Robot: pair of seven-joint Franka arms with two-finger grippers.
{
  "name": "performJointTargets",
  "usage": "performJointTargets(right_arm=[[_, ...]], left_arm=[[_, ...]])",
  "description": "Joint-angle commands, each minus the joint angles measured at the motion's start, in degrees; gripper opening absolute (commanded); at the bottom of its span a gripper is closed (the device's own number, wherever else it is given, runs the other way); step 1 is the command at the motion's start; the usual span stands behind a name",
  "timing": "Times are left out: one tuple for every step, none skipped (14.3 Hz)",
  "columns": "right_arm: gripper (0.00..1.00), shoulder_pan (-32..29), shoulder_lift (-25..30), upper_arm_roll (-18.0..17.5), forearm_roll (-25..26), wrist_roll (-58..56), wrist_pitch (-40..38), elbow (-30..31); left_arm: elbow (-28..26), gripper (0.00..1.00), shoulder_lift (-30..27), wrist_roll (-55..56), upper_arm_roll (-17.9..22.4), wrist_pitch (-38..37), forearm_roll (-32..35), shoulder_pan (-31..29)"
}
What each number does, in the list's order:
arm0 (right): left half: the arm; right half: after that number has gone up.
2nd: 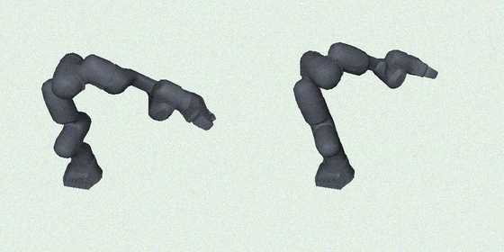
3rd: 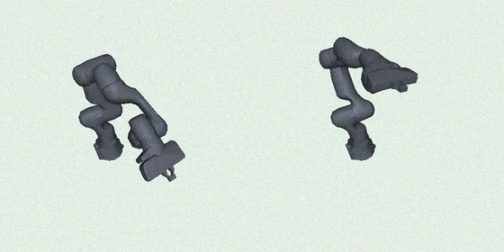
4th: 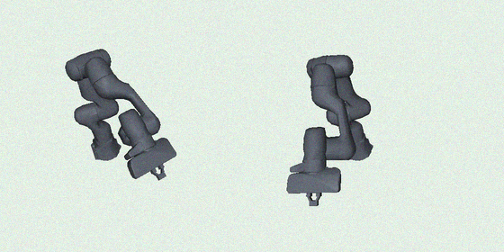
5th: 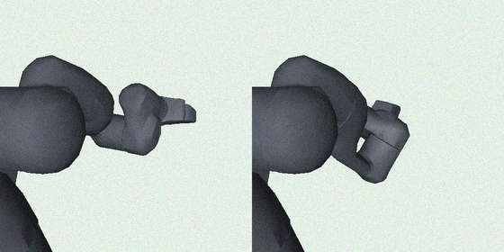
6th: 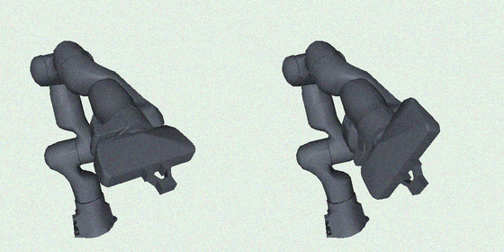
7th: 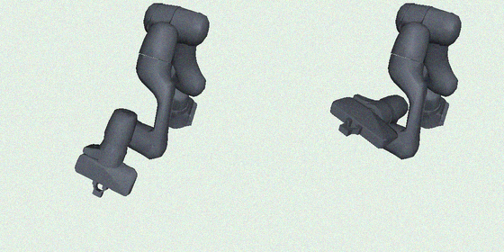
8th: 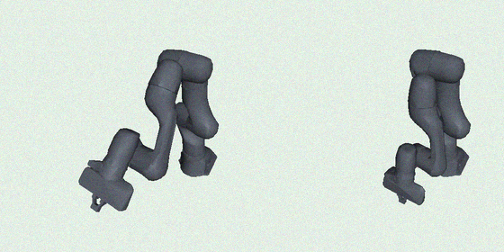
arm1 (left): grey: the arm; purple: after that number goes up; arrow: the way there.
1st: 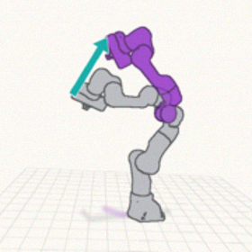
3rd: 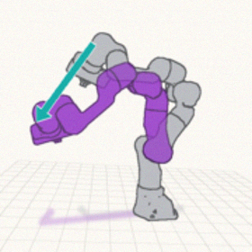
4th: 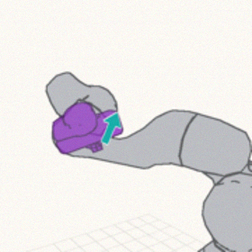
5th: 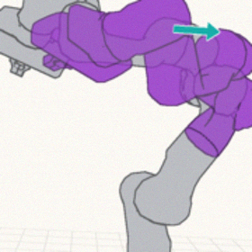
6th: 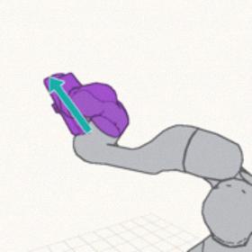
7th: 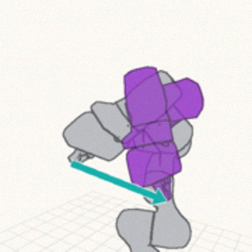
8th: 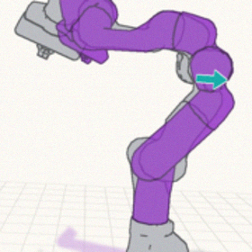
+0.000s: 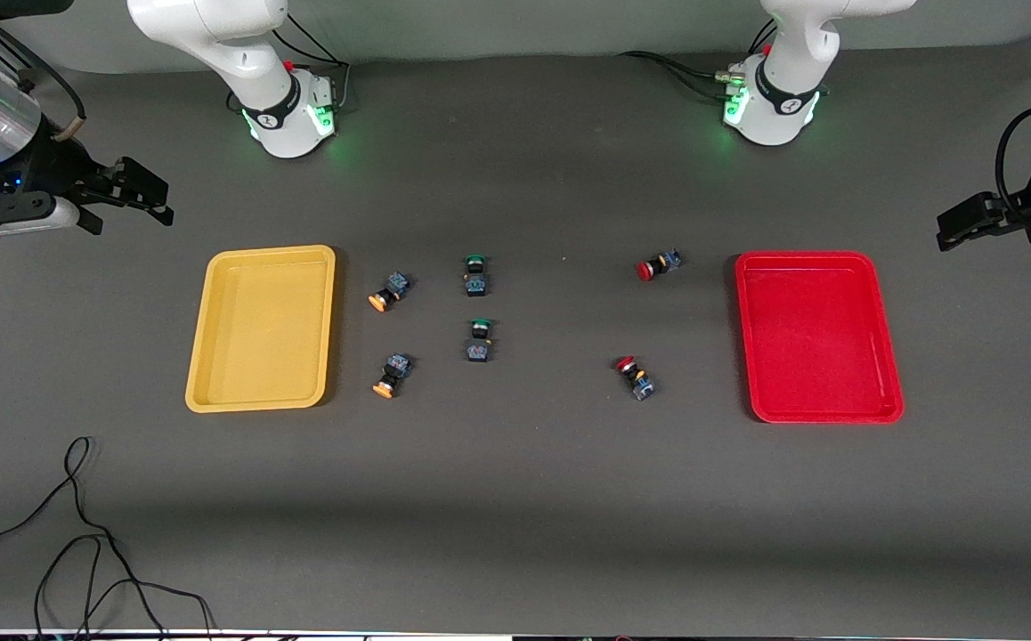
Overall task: Place red and yellow buttons in trays
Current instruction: 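Lower the right and left grippers onto the yellow and red buttons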
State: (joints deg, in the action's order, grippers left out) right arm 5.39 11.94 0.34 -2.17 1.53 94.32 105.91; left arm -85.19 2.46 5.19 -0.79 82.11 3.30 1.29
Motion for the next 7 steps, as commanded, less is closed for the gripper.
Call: performJointTargets(right_arm=[[1.0, 0.0, -1.1, 0.0, 0.6, -0.8, -0.8, -1.9], [1.0, 0.0, -1.6, 0.0, 0.6, -0.8, -0.8, -2.1], [1.0, 0.1, -1.9, -0.1, 0.2, -0.6, -0.9, -2.3], [1.0, 0.3, -2.0, -0.4, 0.2, -0.6, -0.9, -2.2], [1.0, 0.5, -2.7, -1.4, 0.2, 0.5, -0.9, -2.2], [1.0, 0.4, -3.9, -3.7, -0.6, 3.6, -0.7, -2.2], [1.0, 0.4, -5.3, -5.0, -1.9, 7.8, -0.2, -1.9]], left_arm=[[-0.4, 1.0, -0.6, -1.1, 0.7, -2.2, -0.6, 0.3], [-0.3, 1.0, -0.6, -1.1, 0.6, -3.4, -0.5, 0.4], [-0.3, 1.0, -0.6, -1.0, 0.6, -3.6, -0.4, 0.5], [-0.3, 1.0, -0.5, -1.1, 0.6, -3.7, -0.4, 0.4], [-0.5, 1.0, -0.1, -1.1, 0.6, -3.7, -0.7, -0.3], [-0.9, 1.0, 0.3, -1.0, 0.6, -4.3, -1.4, -0.5], [-0.9, 1.0, 1.5, -1.1, 0.6, -5.9, -2.8, -0.4]])
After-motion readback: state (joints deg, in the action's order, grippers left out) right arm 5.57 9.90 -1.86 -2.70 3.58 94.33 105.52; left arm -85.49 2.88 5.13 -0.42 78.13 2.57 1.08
